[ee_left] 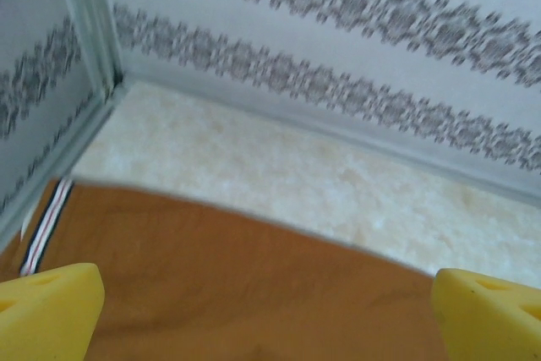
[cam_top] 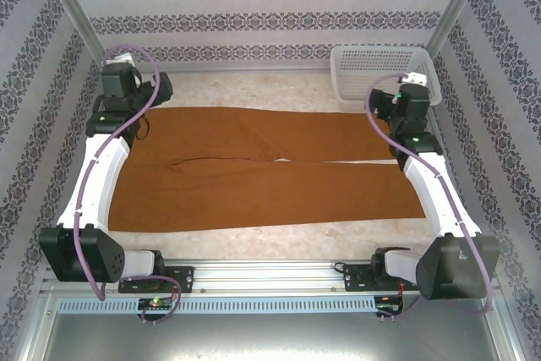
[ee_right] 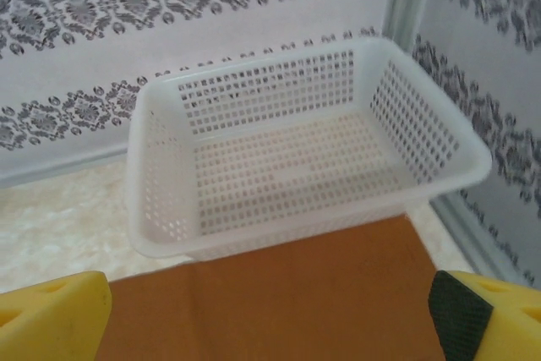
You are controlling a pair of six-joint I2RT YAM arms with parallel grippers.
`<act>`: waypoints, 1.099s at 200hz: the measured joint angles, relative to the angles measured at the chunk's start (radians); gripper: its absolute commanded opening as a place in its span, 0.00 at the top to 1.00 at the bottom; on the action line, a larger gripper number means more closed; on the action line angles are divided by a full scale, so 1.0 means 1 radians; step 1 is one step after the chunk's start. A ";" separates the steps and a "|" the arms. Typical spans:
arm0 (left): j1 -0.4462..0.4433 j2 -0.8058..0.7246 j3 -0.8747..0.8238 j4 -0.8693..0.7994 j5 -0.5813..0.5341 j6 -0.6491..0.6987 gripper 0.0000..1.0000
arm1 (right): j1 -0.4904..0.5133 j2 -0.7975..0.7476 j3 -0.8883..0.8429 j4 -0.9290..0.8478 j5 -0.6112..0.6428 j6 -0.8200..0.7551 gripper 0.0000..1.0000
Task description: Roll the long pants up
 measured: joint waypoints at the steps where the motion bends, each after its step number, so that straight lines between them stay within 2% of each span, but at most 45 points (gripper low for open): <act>1: 0.002 0.000 0.000 -0.005 0.001 -0.002 0.00 | -0.009 -0.002 0.002 -0.008 -0.008 0.006 0.02; 24: 0.109 -0.001 -0.050 -0.114 0.092 -0.105 0.00 | -0.168 -0.022 0.003 -0.111 -0.151 0.101 0.02; 41: 0.227 -0.014 -0.142 -0.119 0.182 -0.200 0.00 | -0.286 -0.031 -0.016 -0.136 -0.274 0.172 0.02; 58: 0.333 -0.047 -0.267 -0.106 0.284 -0.300 0.00 | -0.349 -0.036 -0.044 -0.158 -0.342 0.215 0.02; 74: 0.382 -0.064 -0.342 -0.106 0.352 -0.365 0.00 | -0.356 -0.036 -0.064 -0.171 -0.387 0.238 0.02; 108: 0.432 -0.119 -0.411 -0.108 0.406 -0.439 0.00 | -0.355 -0.046 -0.138 -0.175 -0.456 0.269 0.02; 136: 0.542 -0.179 -0.500 -0.106 0.448 -0.509 0.00 | -0.356 -0.080 -0.200 -0.175 -0.483 0.284 0.02; 159: 0.612 -0.161 -0.591 -0.097 0.477 -0.555 0.00 | -0.356 -0.098 -0.225 -0.170 -0.499 0.295 0.02; 191: 0.657 -0.111 -0.627 -0.115 0.455 -0.588 0.00 | -0.356 -0.073 -0.227 -0.171 -0.531 0.303 0.02; 220: 0.693 -0.158 -0.613 -0.224 0.332 -0.592 0.00 | -0.359 -0.064 -0.227 -0.174 -0.557 0.319 0.02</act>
